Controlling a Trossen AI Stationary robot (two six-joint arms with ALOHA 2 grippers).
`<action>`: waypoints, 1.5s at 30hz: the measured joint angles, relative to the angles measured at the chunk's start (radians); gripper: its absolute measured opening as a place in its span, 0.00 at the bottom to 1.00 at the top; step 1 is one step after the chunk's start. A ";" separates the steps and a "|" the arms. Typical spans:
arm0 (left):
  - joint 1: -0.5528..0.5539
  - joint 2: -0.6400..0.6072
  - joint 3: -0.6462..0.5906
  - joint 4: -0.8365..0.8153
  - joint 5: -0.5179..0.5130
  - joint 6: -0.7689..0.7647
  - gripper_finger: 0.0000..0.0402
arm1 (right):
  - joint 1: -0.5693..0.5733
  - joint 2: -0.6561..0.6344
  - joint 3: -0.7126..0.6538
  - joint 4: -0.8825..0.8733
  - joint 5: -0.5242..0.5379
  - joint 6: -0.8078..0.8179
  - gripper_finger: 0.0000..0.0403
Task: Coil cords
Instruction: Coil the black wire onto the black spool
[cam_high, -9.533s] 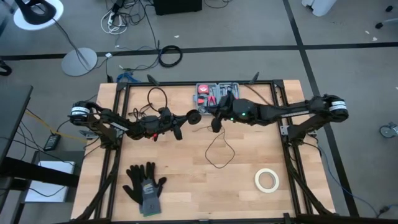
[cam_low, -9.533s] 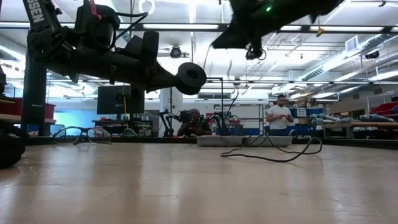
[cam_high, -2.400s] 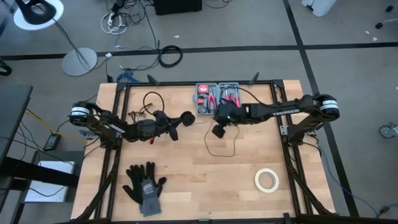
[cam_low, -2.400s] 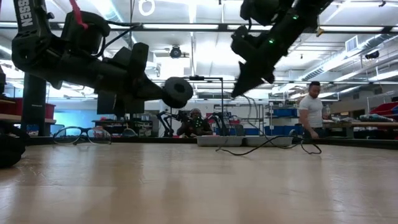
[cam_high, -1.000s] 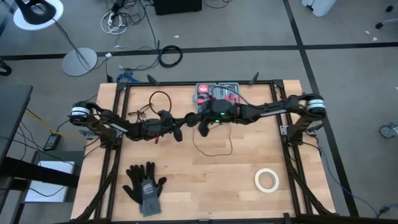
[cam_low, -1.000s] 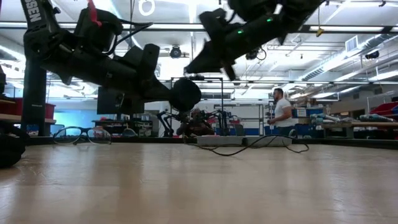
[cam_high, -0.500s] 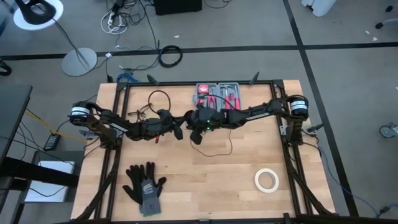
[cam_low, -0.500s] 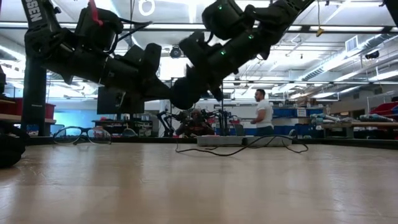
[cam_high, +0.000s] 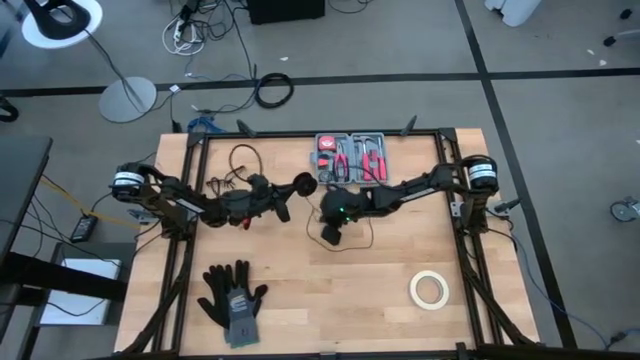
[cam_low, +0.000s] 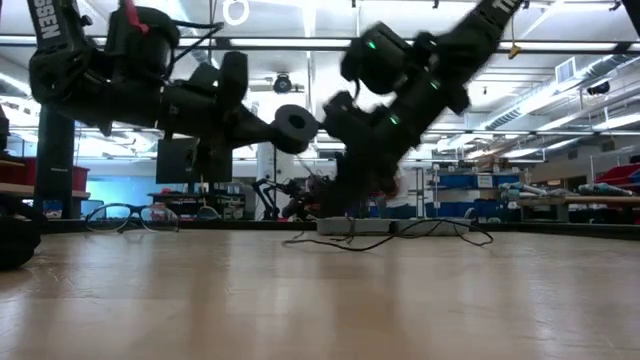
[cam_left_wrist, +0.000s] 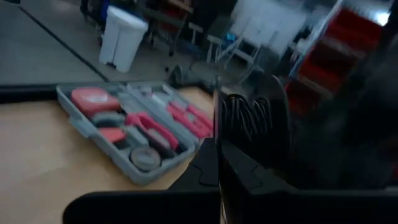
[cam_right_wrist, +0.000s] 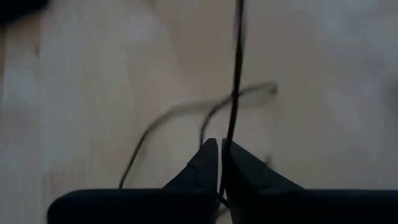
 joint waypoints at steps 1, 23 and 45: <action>0.000 -0.001 -0.014 0.028 -0.010 -0.009 0.00 | 0.003 0.001 -0.031 0.030 -0.004 0.019 0.06; 0.001 0.000 -0.190 0.371 -0.087 -0.022 0.00 | 0.001 -0.683 -0.159 -1.129 0.066 0.208 0.01; 0.000 0.001 -0.190 0.370 -0.055 -0.020 0.00 | -0.013 -0.371 -0.466 0.417 0.179 -0.002 0.21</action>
